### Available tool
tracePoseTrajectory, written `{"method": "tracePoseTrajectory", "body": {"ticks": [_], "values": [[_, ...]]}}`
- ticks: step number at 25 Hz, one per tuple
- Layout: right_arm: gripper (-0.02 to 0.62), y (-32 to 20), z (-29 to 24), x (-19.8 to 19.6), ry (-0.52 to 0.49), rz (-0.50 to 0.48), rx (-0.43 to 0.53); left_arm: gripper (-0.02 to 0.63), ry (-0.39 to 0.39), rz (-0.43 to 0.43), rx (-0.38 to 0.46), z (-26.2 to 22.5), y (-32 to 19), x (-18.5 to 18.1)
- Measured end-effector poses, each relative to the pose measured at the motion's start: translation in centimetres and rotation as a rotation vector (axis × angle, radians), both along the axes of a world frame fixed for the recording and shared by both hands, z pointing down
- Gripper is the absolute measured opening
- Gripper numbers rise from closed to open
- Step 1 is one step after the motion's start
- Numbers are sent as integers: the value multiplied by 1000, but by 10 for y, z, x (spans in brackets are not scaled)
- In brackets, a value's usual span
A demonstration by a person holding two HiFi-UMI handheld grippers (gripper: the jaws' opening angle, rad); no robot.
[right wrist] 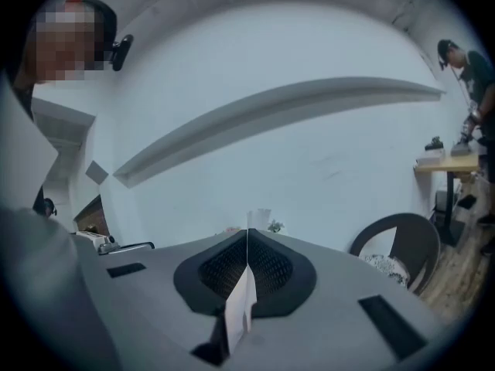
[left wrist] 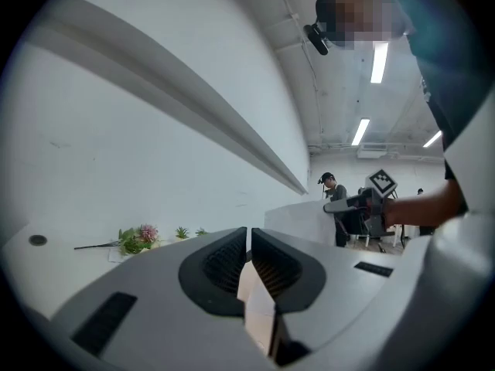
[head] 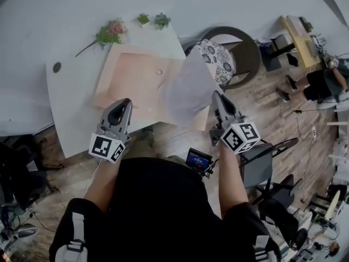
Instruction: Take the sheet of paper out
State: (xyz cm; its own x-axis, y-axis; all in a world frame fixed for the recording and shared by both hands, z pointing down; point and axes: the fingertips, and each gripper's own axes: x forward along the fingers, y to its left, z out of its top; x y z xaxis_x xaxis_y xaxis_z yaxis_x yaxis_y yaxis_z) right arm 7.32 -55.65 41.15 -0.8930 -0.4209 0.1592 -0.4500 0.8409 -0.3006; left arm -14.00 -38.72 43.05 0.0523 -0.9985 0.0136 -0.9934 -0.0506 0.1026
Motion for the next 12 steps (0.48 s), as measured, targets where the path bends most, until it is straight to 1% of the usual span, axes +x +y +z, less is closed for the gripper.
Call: {"method": "tracePoseTrajectory", "body": {"ticks": [4,8,12], "values": [[12,43,-25,33,-41,14,149,3,-19,-53,19,-12,28,34],[12,84,-44,64,-69,19,282,3,-50,-79,36,-24,60,69],[12,119,-54,86,-120,19,323,3,-77,-104,43,-30,97,97]]}}
